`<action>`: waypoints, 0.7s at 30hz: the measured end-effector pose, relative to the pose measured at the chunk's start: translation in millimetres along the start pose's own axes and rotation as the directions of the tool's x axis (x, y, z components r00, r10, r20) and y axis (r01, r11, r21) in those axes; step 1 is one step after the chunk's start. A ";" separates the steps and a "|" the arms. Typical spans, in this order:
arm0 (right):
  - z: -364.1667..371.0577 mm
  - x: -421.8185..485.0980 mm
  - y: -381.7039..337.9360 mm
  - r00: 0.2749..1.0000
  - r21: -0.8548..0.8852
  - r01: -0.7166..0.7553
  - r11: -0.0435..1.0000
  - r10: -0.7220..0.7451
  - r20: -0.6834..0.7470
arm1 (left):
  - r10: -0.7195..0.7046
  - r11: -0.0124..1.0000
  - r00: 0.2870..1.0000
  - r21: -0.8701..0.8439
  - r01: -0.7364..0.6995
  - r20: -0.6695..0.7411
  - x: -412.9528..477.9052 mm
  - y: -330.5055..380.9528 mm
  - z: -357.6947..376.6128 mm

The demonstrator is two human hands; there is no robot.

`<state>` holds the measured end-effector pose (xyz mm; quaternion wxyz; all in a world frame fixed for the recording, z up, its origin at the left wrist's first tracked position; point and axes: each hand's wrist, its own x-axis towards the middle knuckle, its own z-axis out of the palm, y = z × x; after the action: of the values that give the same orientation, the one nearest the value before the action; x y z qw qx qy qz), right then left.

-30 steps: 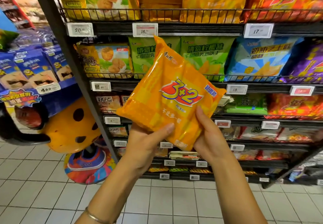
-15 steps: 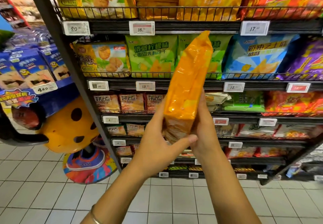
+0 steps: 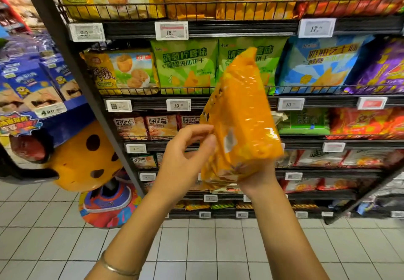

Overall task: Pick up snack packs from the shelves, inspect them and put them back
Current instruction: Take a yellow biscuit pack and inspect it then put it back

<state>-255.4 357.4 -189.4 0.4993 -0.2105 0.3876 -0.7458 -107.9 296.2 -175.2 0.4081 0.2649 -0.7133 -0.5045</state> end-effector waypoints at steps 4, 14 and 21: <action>5.5 -0.9 -2.5 0.931 -0.685 0.330 0.650 -0.343 0.124 | -0.267 0.838 0.931 -0.418 0.351 0.248 2.3 5.3 -1.3; -15.6 -4.6 -29.5 0.873 -0.588 0.436 0.681 -0.478 0.094 | -0.359 0.612 0.923 -0.712 0.344 0.138 -4.8 -4.5 -17.3; -33.7 -4.2 -31.7 0.986 -0.427 0.152 0.891 -0.106 0.130 | -0.302 0.655 0.934 -0.670 0.348 0.191 -5.2 -3.4 -27.0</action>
<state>-295.7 380.0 -184.7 0.4084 -0.3803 0.5033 -0.6597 -82.3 285.5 -175.7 0.3580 0.1997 -0.4248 -0.8072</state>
